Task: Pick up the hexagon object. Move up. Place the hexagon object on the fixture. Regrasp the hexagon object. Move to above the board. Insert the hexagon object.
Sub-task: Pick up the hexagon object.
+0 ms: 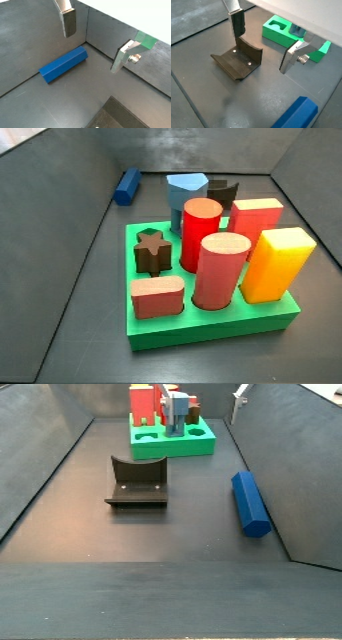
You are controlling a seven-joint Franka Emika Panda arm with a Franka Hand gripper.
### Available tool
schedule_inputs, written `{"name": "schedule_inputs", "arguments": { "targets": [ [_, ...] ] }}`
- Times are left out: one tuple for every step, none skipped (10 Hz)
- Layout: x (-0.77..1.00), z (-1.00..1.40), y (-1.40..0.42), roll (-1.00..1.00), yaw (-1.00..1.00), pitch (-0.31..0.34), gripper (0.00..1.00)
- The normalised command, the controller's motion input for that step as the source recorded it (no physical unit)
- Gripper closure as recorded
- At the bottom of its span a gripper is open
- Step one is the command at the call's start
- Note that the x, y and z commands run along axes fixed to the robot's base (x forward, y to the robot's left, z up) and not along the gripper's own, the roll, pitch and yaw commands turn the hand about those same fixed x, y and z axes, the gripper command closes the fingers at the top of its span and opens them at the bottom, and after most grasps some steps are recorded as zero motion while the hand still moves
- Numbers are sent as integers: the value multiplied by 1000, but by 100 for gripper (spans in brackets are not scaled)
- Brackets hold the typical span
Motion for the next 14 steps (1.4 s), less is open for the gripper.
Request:
{"name": "schedule_inputs", "arguments": {
  "targets": [
    [0,-111,0,23,0,0,0],
    [-846,-286,0,67,-200,-213,0],
    [-871,-683,46,126,-14,-150,0],
    [-957,-791,31,70,-3,-210,0],
    [-789,-874,151,34,0,-210,0],
    [-629,-917,231,31,0,-204,0],
    [-511,-940,240,31,0,-196,0],
    [-371,-829,174,10,0,-236,0],
    [-314,-766,91,0,0,-260,0],
    [-271,-829,34,0,-51,-227,0],
    [-294,-863,34,17,-74,-211,0],
    [-271,-917,23,43,-51,-186,0],
    [-126,-974,0,61,-37,-149,0],
    [-14,-1000,0,63,-43,-124,0]
  ]
}}
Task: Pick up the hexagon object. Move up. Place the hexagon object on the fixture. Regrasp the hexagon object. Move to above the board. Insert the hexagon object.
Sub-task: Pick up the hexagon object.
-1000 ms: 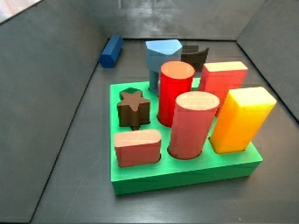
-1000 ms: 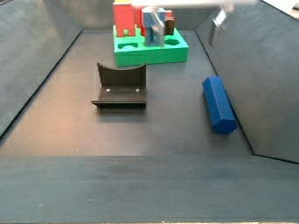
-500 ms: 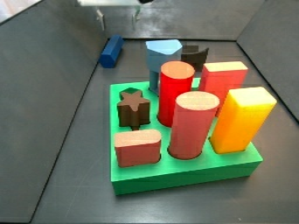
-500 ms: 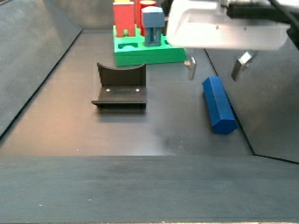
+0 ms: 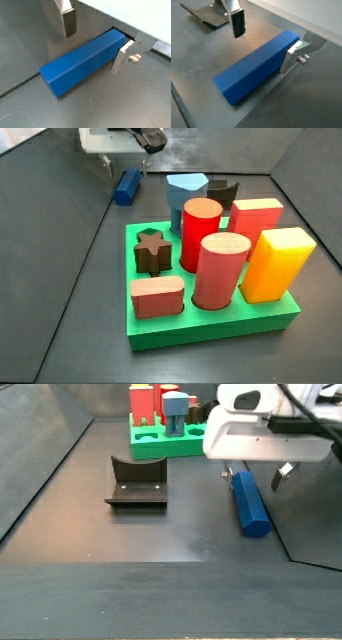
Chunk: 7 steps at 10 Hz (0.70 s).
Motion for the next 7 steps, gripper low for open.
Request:
{"name": "schedule_inputs", "arguments": {
  "targets": [
    [69,-1000,49,40,-9,-60,0],
    [251,-1000,83,20,-17,-24,0],
    [363,-1000,169,0,0,-14,0],
    [329,-1000,160,0,0,-11,0],
    [97,-1000,0,99,0,-61,0],
    [-26,-14,0,0,0,0,0],
    [-640,0,-34,17,189,-391,0]
  ]
}}
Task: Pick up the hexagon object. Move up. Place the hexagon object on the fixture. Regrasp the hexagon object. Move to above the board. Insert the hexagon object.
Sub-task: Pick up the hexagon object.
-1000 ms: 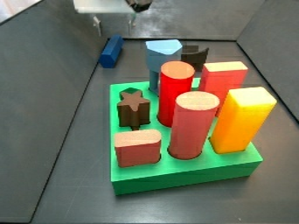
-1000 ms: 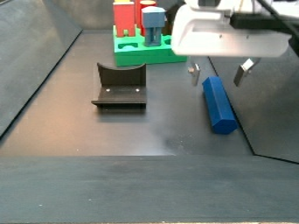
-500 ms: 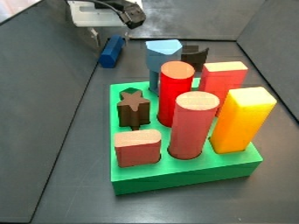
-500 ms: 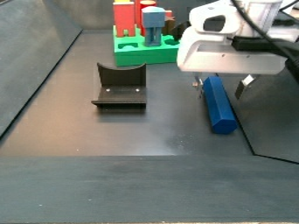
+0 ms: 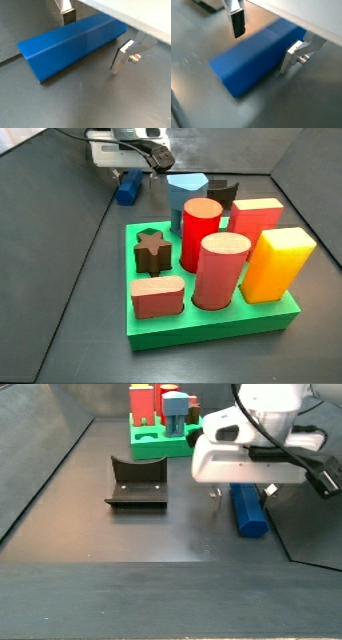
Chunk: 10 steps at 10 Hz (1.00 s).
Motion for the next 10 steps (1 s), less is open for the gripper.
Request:
{"name": "schedule_inputs", "arguments": {
  "targets": [
    [0,0,-340,194,-106,0,0],
    [0,0,0,0,0,0,100],
    [0,0,0,0,0,0,100],
    [0,0,0,0,0,0,100],
    [0,0,0,0,0,0,100],
    [0,0,0,0,0,0,100],
    [0,0,0,0,0,0,100],
    [0,0,0,0,0,0,100],
    [0,0,0,0,0,0,100],
    [0,0,0,0,0,0,100]
  ]
}}
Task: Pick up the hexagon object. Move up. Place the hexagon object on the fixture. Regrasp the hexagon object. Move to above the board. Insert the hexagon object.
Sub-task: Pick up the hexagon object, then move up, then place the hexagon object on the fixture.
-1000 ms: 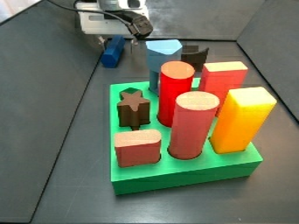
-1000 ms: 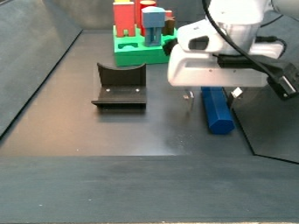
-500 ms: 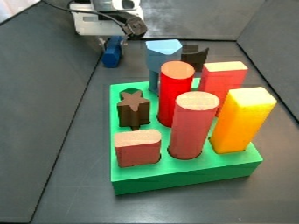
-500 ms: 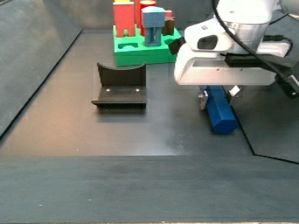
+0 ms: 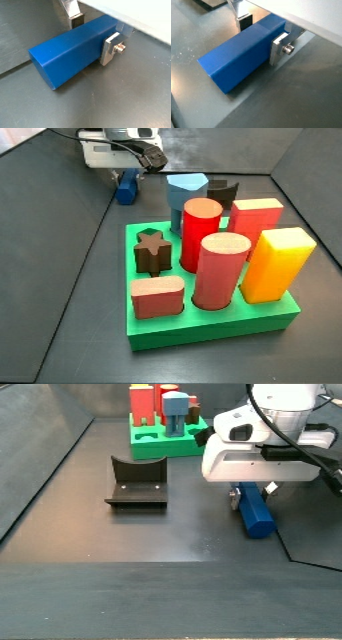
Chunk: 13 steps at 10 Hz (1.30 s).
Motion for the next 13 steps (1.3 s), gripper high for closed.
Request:
{"name": "schedule_inputs", "arguments": {
  "targets": [
    [0,0,0,0,0,0,100],
    [0,0,0,0,0,0,100],
    [0,833,0,0,0,0,100],
    [55,778,-3,8,34,12,100],
    [44,710,1,14,29,39,100],
    [14,526,9,38,9,71,100],
    [0,449,11,50,2,73,100],
    [-16,295,10,76,-12,70,100],
    [-22,186,8,93,-17,69,100],
    [0,1000,0,0,0,0,100],
    [-3,1000,-1,3,2,7,100],
    [-12,1000,2,9,-1,28,100],
    [-18,1000,5,21,-6,35,100]
  ]
}}
